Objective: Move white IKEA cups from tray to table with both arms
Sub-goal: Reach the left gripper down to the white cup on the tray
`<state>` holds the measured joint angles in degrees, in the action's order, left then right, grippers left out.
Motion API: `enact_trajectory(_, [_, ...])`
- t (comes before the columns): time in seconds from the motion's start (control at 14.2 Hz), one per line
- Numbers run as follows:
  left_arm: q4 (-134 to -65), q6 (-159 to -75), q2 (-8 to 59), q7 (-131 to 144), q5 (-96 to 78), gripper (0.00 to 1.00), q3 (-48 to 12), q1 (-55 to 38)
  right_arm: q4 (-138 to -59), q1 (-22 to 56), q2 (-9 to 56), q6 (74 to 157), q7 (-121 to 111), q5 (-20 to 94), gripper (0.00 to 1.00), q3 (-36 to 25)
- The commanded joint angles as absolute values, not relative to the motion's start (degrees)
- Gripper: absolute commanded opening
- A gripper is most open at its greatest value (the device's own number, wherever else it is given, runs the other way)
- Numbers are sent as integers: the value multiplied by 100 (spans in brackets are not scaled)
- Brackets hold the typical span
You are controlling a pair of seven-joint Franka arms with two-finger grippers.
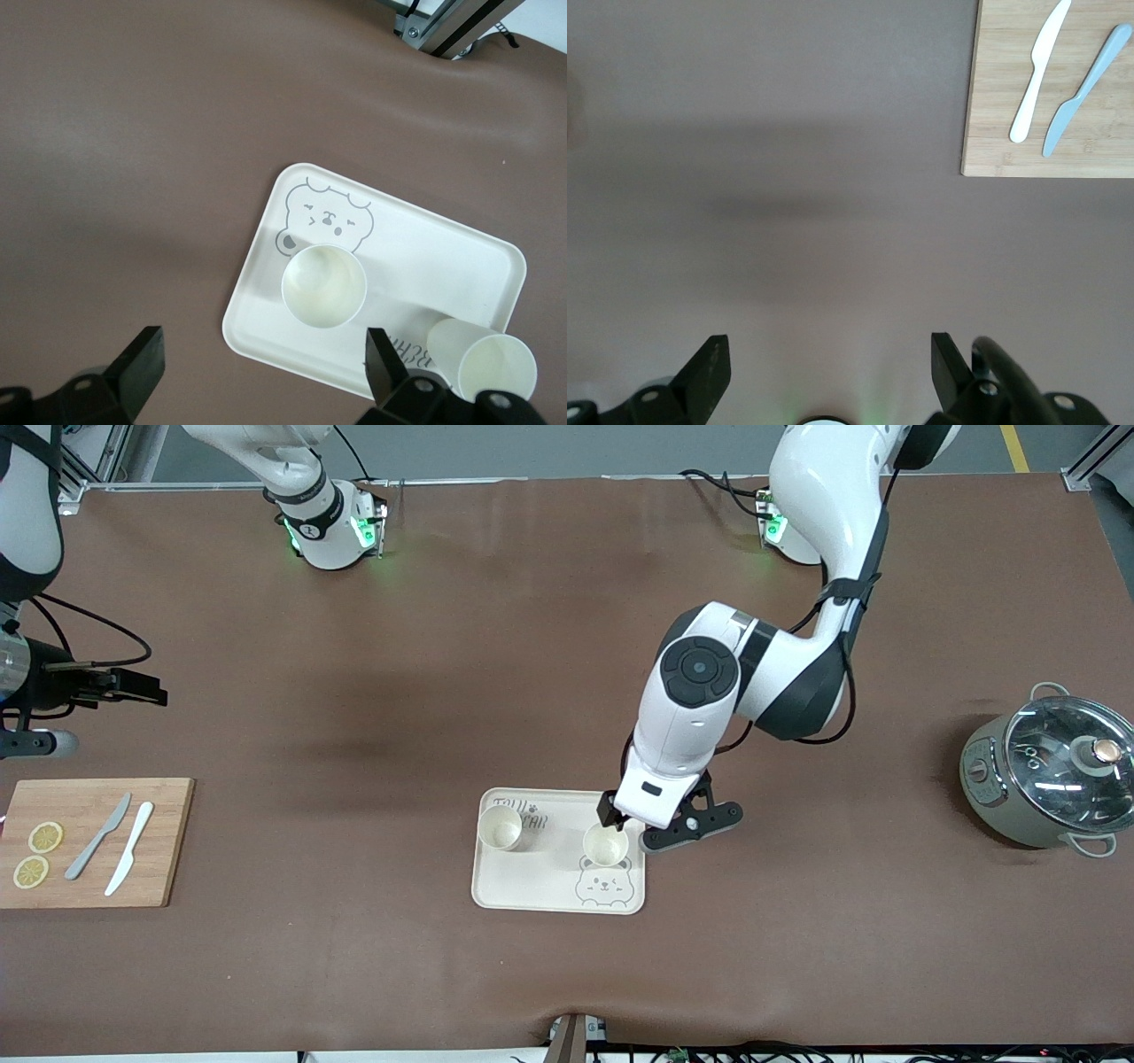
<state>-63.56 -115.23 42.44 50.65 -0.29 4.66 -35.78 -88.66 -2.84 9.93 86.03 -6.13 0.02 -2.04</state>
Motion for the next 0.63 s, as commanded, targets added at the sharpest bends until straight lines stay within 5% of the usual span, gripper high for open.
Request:
enact_trajectory(0.0, [-6196,-11566,4429,5159,9,100,536,-3639,-8701,-413,1072,8543,-685,-79,100,-132])
enact_trajectory(0.56, [-6196,-12269,4965,5124,-44,100,510,-3612,-8745,-668,1397,8525,-633,-88,100,-123])
